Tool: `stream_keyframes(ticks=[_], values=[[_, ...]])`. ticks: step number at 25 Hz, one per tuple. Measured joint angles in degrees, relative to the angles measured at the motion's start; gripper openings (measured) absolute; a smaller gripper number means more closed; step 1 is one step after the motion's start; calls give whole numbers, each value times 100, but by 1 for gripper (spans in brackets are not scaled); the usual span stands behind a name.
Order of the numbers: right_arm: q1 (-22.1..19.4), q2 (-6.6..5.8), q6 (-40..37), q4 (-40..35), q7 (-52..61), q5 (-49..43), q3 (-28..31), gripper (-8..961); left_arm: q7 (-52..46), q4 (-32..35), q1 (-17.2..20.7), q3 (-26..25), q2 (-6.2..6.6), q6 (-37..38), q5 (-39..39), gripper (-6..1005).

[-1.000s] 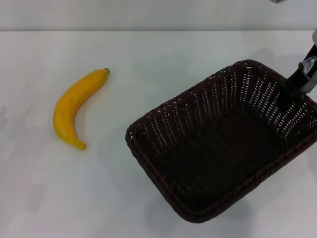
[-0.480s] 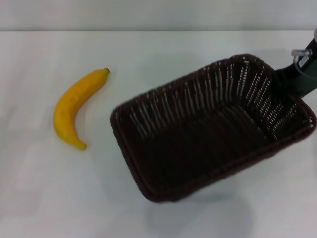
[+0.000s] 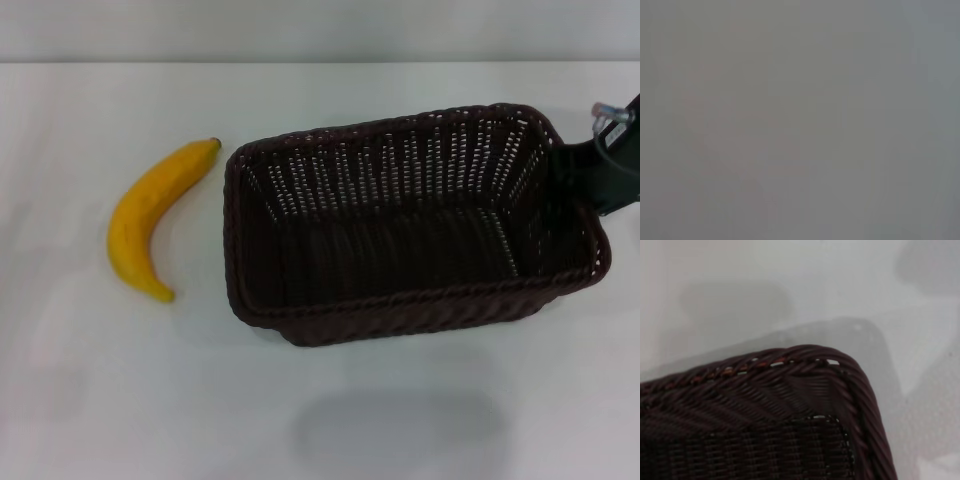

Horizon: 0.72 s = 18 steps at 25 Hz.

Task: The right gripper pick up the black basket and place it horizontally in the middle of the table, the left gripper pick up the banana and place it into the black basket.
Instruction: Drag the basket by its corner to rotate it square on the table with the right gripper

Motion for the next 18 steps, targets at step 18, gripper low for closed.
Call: stream_keyframes(ticks=[18], values=[[-152, -27, -246, -911, 468, 474, -1610, 168, -69, 22, -126, 0, -3, 166, -4, 863]])
